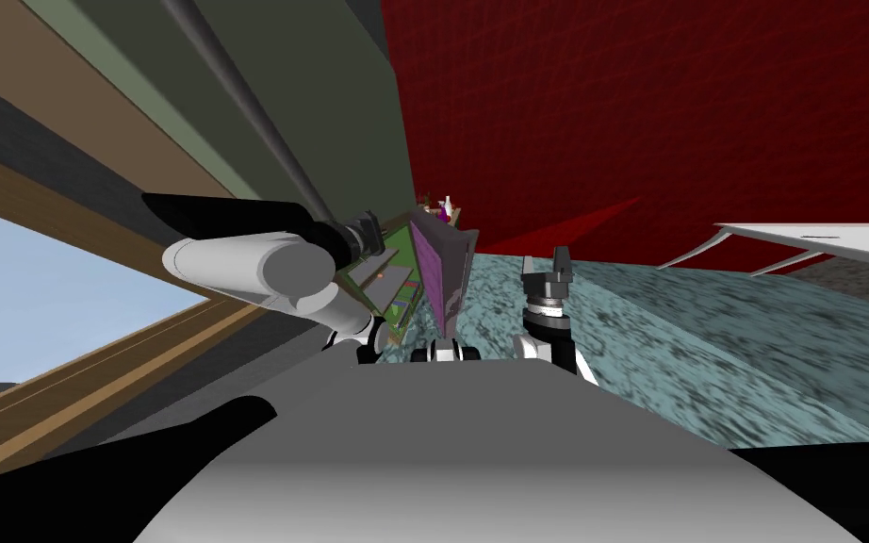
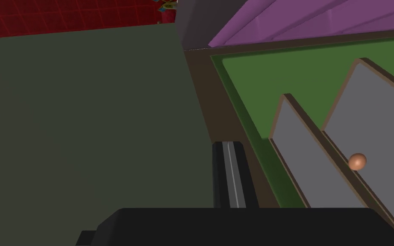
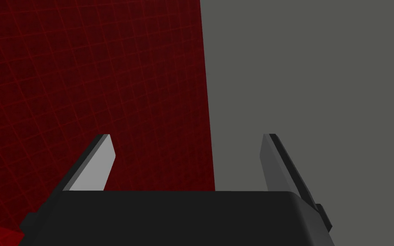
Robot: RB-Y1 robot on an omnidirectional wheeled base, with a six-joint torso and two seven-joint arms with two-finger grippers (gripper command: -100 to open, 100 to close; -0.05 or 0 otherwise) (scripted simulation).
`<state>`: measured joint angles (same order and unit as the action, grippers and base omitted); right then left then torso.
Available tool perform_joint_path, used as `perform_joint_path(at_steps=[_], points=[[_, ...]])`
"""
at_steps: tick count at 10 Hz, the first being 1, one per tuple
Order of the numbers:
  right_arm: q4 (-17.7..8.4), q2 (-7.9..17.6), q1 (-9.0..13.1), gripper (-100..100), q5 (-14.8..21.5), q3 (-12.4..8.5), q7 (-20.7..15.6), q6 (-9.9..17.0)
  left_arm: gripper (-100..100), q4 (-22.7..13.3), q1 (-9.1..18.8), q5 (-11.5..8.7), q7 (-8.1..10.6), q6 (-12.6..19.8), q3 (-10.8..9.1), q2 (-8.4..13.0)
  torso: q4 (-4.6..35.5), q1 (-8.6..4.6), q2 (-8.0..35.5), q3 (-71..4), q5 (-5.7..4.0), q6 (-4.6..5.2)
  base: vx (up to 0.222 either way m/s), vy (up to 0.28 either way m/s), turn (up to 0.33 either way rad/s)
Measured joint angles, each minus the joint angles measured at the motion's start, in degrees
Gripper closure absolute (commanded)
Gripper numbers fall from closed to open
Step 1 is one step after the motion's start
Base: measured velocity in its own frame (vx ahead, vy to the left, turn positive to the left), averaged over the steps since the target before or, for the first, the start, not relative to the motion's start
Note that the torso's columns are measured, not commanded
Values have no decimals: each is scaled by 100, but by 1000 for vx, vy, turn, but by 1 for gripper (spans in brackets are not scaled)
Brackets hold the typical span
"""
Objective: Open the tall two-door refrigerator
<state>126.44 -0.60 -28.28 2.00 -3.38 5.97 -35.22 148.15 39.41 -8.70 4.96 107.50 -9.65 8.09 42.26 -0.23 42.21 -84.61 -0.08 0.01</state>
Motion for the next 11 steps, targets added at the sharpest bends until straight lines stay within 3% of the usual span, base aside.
perform_joint_path(at_steps=[3,10,11], points=[[0,1,0,0,0,-1,0,0,100,-105,50,254,15,-12,-85,153,1,49,4,2,15,0,45,-308,59],[0,1,0,0,0,-1,0,0,100,-331,104,798,41,-84,-225,454,4,-4,23,18,1,5,23,-267,58],[0,3,1,0,0,-2,0,0,-100,-336,105,807,43,-80,-226,457,5,52,17,12,14,0,-27,54,-17]])
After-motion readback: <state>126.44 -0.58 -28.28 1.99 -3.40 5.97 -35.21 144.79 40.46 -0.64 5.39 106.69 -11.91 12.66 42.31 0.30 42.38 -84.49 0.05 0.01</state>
